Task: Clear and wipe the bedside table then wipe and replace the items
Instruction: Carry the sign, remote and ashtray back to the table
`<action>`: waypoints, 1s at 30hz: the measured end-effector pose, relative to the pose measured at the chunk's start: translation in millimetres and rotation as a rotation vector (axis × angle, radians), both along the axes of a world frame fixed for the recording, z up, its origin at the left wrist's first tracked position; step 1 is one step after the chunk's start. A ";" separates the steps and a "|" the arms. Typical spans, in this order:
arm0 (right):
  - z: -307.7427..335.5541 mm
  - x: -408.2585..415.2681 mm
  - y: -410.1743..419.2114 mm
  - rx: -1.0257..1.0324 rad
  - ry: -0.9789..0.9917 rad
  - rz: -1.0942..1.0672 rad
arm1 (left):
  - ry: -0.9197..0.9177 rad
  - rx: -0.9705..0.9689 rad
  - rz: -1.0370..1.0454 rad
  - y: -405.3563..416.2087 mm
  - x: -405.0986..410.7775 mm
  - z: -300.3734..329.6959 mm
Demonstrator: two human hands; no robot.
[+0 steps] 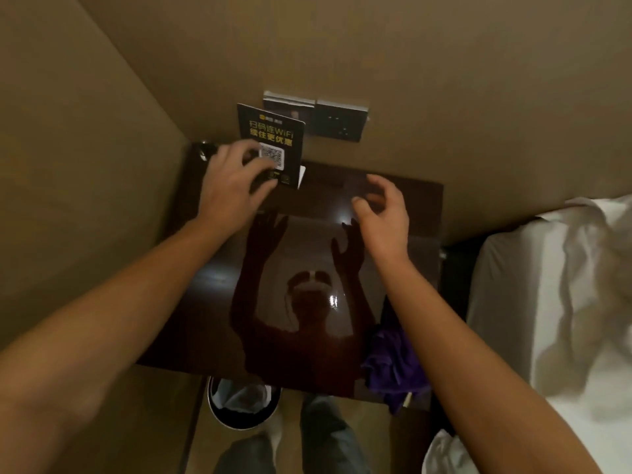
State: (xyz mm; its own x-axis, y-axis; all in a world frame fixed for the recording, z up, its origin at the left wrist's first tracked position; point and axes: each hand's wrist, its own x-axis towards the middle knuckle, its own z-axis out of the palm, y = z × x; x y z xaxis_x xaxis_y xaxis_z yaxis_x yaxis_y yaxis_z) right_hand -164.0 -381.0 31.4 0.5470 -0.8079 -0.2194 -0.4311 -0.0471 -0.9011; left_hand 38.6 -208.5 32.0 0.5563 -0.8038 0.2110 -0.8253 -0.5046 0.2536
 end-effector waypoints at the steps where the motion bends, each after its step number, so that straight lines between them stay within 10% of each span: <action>1: -2.1 -3.2 -0.4 -0.032 -0.002 0.015 | 0.012 -0.010 0.006 1.3 -6.8 -1.6; 30: 55.1 -563.6 169.7 -0.147 0.098 -0.901 | 0.219 -0.027 -1.076 -46.6 -570.4 34.4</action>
